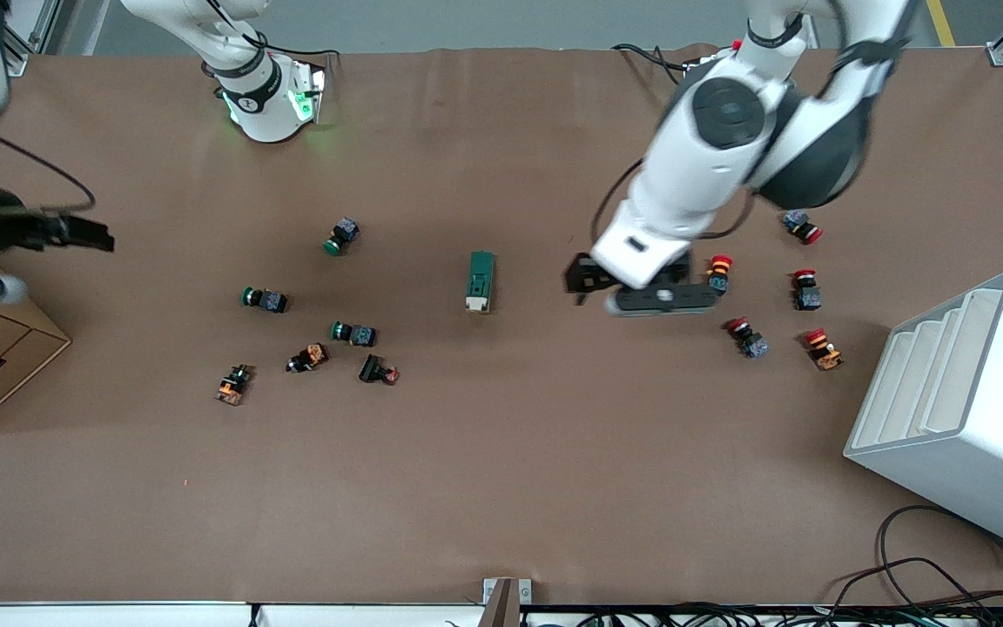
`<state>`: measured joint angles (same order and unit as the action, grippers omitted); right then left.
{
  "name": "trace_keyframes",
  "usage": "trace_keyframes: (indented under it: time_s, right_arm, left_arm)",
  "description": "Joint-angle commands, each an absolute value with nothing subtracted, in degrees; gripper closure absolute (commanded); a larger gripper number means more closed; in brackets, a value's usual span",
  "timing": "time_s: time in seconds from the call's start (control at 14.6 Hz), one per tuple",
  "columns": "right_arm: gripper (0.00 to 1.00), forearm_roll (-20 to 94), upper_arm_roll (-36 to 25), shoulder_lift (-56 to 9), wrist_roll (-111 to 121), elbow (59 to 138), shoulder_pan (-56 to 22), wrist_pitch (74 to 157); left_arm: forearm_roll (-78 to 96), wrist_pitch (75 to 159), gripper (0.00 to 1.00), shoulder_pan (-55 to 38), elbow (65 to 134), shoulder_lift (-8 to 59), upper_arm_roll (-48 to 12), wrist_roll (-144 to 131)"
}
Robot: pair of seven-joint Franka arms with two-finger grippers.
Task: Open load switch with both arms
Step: 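Move the left gripper above the green switch while the right gripper approaches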
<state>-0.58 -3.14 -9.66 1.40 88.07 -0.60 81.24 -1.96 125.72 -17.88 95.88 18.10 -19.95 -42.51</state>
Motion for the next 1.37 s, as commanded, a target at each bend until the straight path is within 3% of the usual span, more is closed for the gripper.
trace_keyframes:
  time_s: [0.0, 0.14, 0.41, 0.89, 1.3]
  right_arm:
    - [0.0, -1.41, -2.37, -9.58, -7.49, 87.01, -3.85, 81.2]
    - [0.0, 0.6, -2.2, -11.5, -22.6, 86.84, -7.71, 82.44]
    - [0.0, 6.76, -2.2, -19.67, -56.98, 84.48, -17.47, 86.99]
    - [0.0, 7.99, -2.2, -32.41, -73.97, 76.74, -23.02, 92.19]
    - [0.0, 16.6, -2.11, -42.88, -97.17, 69.17, -26.44, 95.78]
  left_arm:
    - [-3.86, 138.2, 0.0, -20.91, 102.02, 18.45, -19.78, -46.39]
    - [-4.3, 145.7, 0.0, -25.46, 105.63, 20.3, -19.69, -50.16]
    - [-21.83, 146.25, 0.01, -32.42, 106.08, 26.18, -19.6, -68.93]
    - [-57.7, 145.9, 0.01, -41.65, 106.0, 35.5, -19.6, -108.41]
    - [-75.75, 134.93, 0.01, -48.24, 106.08, 38.84, -19.69, -120.59]
